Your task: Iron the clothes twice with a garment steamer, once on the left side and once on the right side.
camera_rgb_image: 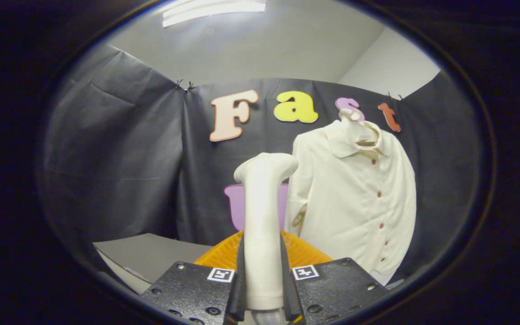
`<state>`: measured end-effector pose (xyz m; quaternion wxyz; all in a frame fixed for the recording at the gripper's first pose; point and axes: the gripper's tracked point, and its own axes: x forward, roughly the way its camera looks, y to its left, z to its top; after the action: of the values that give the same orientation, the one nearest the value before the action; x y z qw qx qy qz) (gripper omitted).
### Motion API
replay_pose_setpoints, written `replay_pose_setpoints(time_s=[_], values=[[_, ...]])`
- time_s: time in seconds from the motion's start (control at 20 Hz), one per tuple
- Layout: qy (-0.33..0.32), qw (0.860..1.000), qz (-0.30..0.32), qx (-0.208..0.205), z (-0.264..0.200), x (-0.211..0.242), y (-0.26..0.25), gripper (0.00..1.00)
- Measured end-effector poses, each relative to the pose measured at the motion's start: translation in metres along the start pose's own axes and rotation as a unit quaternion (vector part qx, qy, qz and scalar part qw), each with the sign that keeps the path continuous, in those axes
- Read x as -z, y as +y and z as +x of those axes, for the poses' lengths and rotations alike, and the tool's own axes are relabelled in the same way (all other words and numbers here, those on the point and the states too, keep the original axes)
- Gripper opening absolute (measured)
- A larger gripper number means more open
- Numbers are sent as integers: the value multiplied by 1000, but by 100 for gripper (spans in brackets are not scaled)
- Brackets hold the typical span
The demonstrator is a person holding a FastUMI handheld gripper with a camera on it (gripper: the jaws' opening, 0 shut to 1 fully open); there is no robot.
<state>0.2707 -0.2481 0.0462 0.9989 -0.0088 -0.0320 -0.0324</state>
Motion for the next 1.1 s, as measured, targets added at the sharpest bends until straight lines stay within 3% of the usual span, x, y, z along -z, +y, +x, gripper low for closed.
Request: replay_pose_setpoints(time_s=[0.2,0.55,0.8,1.1], values=[[-12,1000,10,26,15,-7,-52,32],[-12,998,54,24,41,8,-108,32],[-23,995,99,0,50,16,-118,32],[-12,995,102,-12,42,34,-122,32]])
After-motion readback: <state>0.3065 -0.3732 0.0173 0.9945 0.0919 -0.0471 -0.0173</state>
